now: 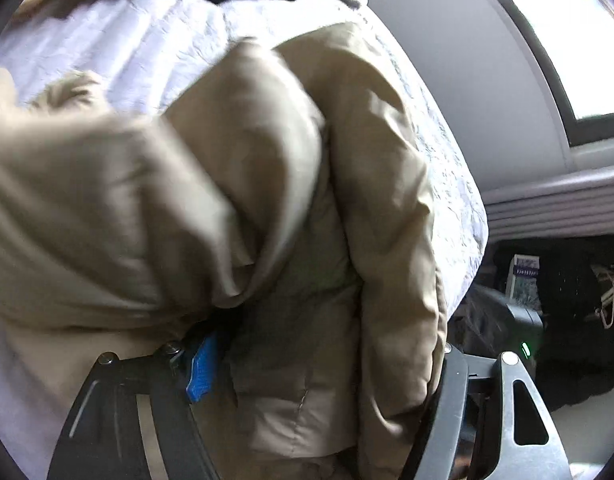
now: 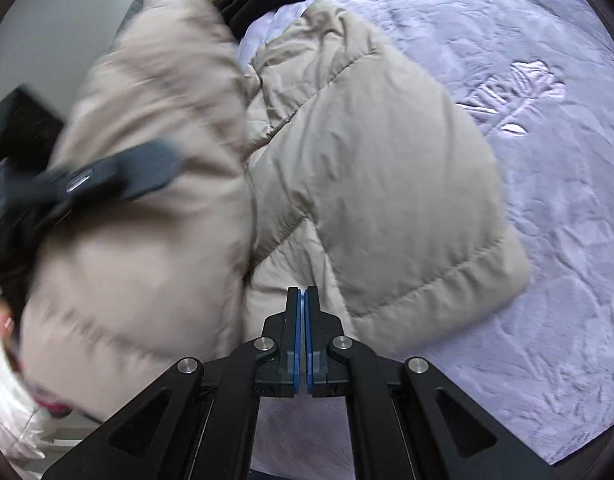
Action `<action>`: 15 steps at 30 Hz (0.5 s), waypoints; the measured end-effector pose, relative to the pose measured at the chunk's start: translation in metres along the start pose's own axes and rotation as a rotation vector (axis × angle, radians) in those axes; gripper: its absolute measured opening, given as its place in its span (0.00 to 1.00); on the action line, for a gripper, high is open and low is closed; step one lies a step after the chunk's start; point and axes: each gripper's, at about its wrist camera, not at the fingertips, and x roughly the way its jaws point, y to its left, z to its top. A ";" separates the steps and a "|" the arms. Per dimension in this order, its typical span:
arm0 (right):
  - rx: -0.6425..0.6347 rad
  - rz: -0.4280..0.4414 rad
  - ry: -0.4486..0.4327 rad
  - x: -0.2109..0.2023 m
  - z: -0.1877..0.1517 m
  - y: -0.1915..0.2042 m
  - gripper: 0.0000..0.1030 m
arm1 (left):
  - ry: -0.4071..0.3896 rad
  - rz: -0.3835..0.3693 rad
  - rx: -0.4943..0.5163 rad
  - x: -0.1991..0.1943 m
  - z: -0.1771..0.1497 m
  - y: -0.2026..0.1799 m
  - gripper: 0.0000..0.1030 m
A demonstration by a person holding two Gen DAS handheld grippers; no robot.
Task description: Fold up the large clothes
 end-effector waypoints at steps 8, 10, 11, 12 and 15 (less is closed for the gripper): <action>0.017 0.052 -0.101 -0.058 -0.008 -0.022 0.25 | 0.008 -0.034 -0.143 0.029 0.022 0.007 0.70; -0.014 0.083 -0.154 -0.097 -0.031 -0.026 0.72 | 0.016 -0.021 -0.147 0.025 0.018 0.009 0.70; -0.037 0.102 -0.183 -0.103 -0.033 -0.016 0.83 | 0.019 -0.014 -0.146 0.023 0.006 0.009 0.70; -0.068 0.123 -0.208 -0.115 -0.035 -0.009 0.83 | 0.022 -0.005 -0.146 0.024 0.005 0.003 0.70; -0.164 0.113 -0.212 -0.124 -0.039 0.021 0.83 | 0.031 0.017 -0.144 0.028 0.016 -0.013 0.70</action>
